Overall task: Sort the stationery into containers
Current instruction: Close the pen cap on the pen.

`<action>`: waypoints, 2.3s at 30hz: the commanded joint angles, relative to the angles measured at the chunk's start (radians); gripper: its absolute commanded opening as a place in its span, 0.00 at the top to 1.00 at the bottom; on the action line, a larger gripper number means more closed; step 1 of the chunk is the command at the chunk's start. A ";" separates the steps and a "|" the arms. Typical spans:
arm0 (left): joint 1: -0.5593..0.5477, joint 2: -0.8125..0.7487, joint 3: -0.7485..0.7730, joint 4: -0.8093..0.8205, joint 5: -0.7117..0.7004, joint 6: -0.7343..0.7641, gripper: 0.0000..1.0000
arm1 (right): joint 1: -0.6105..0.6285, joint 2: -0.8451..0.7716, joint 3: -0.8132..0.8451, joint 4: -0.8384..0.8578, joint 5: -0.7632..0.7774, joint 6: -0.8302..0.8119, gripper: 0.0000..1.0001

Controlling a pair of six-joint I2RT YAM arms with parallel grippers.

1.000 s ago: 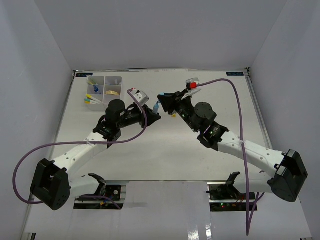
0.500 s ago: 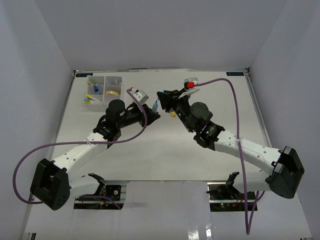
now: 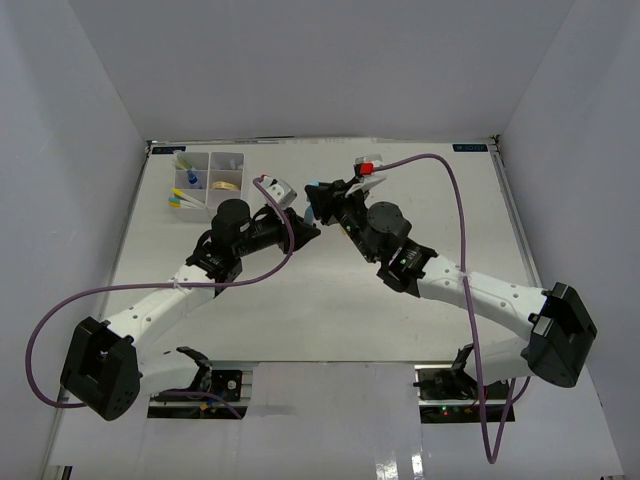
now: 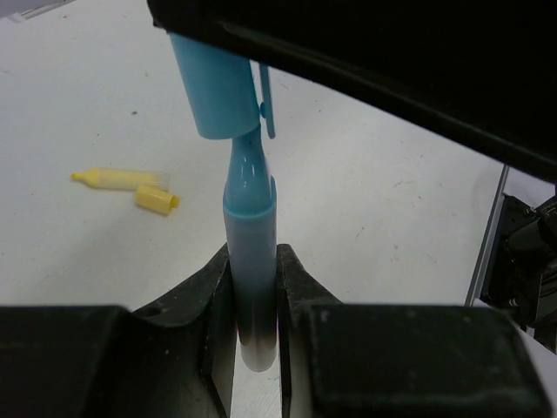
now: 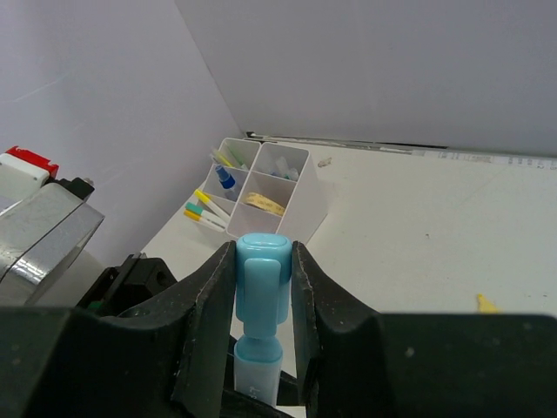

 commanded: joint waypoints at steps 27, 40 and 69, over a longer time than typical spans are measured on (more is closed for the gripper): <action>-0.001 -0.049 -0.018 0.037 -0.032 -0.039 1.00 | 0.023 -0.009 -0.052 0.099 0.005 0.025 0.92; -0.001 -0.069 -0.043 0.077 -0.069 -0.072 1.00 | 0.066 0.005 -0.080 0.105 0.063 0.049 0.92; 0.033 -0.179 -0.103 0.172 -0.074 -0.025 1.00 | 0.090 0.082 0.022 -0.246 -0.015 0.123 0.92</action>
